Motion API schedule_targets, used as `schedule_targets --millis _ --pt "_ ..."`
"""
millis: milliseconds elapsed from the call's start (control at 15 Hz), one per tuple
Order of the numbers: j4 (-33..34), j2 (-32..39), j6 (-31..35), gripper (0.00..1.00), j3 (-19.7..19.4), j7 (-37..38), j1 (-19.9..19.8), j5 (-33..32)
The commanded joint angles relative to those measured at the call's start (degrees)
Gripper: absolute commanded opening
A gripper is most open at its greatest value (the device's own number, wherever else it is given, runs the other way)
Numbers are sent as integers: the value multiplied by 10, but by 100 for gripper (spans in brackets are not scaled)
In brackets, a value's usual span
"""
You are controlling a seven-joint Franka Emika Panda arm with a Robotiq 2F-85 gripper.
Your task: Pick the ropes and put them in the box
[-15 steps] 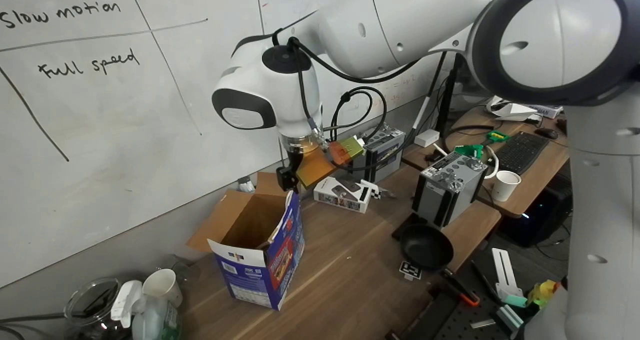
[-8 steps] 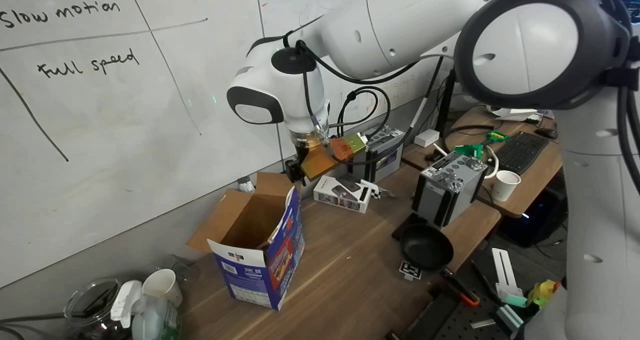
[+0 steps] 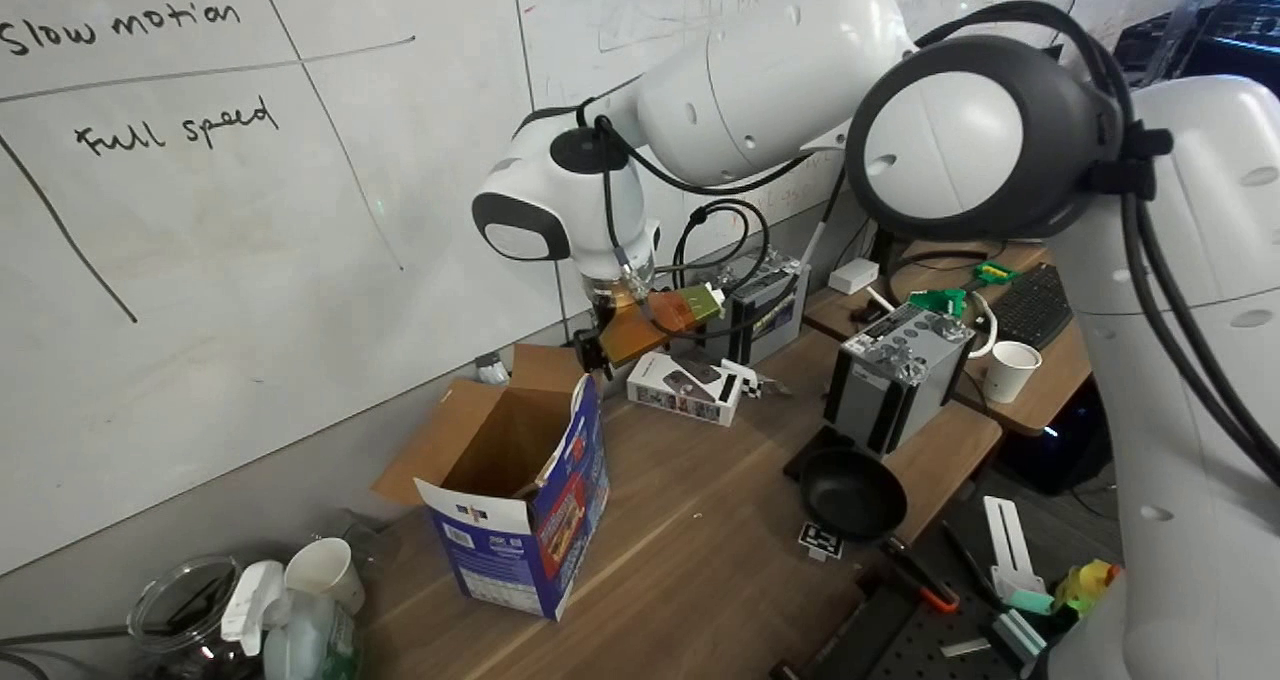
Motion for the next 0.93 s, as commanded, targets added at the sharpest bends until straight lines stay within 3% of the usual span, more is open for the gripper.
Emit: schedule_targets --millis 0,333,600,733,867 --pt "51 35 24 100 6 -8 -10 0" --pt "87 56 24 100 43 -4 -40 0" --pt "107 74 24 100 112 -5 -92 0" --pt "102 79 24 100 122 -1 -102 0" --pt "68 66 20 100 83 17 -84 0"
